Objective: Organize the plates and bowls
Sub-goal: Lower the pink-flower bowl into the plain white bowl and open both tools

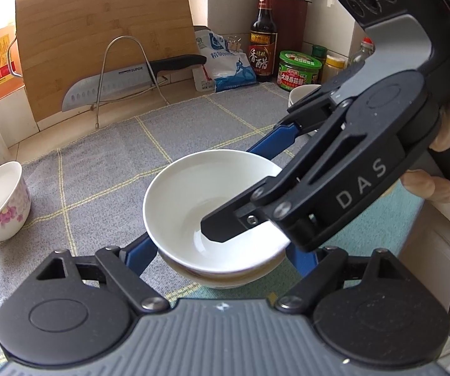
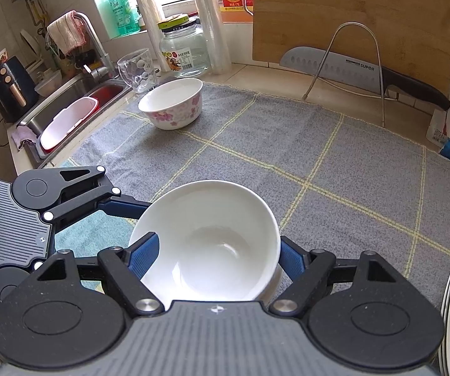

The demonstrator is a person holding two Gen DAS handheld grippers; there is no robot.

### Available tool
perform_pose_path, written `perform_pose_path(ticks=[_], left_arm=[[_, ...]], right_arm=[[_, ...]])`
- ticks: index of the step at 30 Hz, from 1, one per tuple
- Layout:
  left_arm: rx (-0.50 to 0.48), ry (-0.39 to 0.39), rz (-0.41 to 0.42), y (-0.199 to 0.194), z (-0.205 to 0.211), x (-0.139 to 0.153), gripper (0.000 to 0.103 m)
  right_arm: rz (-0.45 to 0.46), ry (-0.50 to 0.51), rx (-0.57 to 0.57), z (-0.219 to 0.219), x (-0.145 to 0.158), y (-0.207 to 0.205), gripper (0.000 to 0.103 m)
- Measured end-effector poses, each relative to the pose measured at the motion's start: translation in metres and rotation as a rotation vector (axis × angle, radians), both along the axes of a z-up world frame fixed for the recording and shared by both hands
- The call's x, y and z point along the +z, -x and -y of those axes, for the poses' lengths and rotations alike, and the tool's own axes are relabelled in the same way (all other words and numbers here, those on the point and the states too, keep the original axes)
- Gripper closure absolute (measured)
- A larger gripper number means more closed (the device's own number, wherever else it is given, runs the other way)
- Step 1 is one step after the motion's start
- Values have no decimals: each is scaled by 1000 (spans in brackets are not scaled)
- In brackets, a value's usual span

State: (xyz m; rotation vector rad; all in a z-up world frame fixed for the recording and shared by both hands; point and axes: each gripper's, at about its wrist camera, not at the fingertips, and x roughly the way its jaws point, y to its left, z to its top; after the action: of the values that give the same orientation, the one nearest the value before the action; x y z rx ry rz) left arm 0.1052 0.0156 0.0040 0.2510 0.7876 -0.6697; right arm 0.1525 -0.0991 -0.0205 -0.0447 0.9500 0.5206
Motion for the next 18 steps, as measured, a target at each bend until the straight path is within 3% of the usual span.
perform_pose_path(ticks=[13, 18], left_arm=[[-3, 1, -3, -1, -1, -2, 12], [-14, -3, 20, 3, -2, 0, 7]], right_arm=[[6, 7, -4, 1, -2, 0, 17], [14, -3, -9, 4, -1, 3, 10]])
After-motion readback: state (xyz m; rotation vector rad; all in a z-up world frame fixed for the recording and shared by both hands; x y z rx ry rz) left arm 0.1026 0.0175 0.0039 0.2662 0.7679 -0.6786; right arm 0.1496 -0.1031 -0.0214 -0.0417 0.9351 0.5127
